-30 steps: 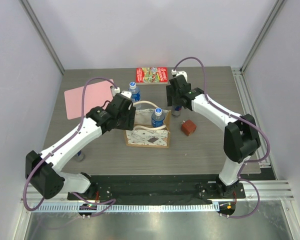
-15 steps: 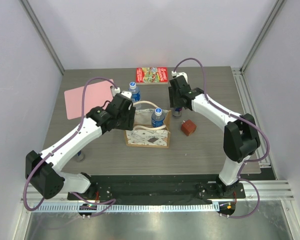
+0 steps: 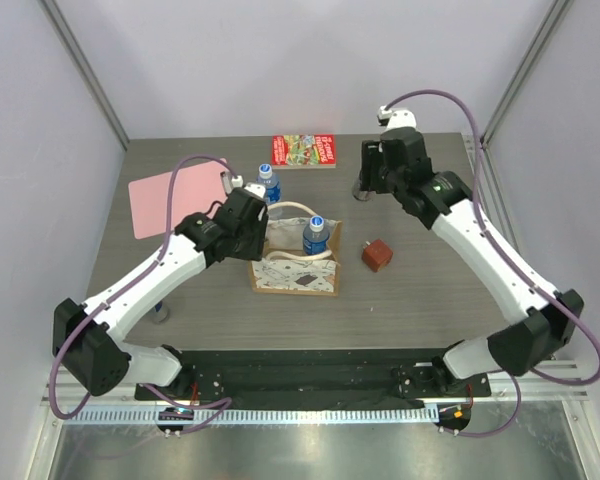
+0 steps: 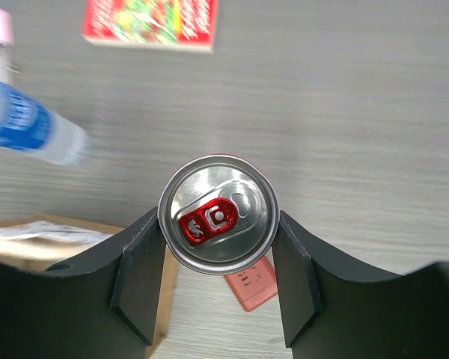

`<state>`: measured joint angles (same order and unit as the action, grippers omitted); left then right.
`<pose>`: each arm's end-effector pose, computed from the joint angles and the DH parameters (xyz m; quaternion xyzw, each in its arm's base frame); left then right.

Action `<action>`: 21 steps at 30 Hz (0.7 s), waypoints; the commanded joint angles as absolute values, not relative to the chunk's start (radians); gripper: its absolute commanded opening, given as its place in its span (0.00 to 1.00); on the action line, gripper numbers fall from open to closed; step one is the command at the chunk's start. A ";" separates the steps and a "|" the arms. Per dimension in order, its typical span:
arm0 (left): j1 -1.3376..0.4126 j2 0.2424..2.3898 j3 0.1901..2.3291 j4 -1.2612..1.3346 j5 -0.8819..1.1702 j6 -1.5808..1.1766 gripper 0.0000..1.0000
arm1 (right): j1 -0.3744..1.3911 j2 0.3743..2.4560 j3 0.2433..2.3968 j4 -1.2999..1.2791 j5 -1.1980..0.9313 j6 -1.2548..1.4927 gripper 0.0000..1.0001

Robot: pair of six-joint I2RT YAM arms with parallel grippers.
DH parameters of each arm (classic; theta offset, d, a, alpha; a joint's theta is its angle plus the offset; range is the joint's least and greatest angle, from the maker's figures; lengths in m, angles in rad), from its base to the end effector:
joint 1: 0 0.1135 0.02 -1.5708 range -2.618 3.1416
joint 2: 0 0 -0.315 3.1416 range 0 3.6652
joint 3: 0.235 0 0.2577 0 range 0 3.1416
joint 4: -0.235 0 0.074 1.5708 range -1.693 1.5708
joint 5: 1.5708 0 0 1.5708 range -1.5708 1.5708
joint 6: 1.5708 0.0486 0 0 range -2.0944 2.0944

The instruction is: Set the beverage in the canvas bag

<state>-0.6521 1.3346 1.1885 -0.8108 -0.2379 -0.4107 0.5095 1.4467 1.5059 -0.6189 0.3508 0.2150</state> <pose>0.2238 -0.1565 0.3435 0.0784 0.9440 -0.0545 0.3160 0.2954 0.1459 0.4373 -0.0428 0.8646 0.0262 0.5000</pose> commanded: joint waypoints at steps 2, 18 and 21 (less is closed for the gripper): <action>-0.646 1.353 1.201 -0.792 -0.219 -0.400 0.37 | 0.525 1.296 1.557 -0.505 0.175 0.216 0.01; -0.646 1.345 1.192 -0.785 -0.216 -0.402 0.00 | 0.621 1.210 1.382 -0.215 -0.250 0.328 0.01; -0.646 1.342 1.190 -0.784 -0.221 -0.403 0.00 | 0.692 1.224 1.374 -0.218 -0.235 0.289 0.01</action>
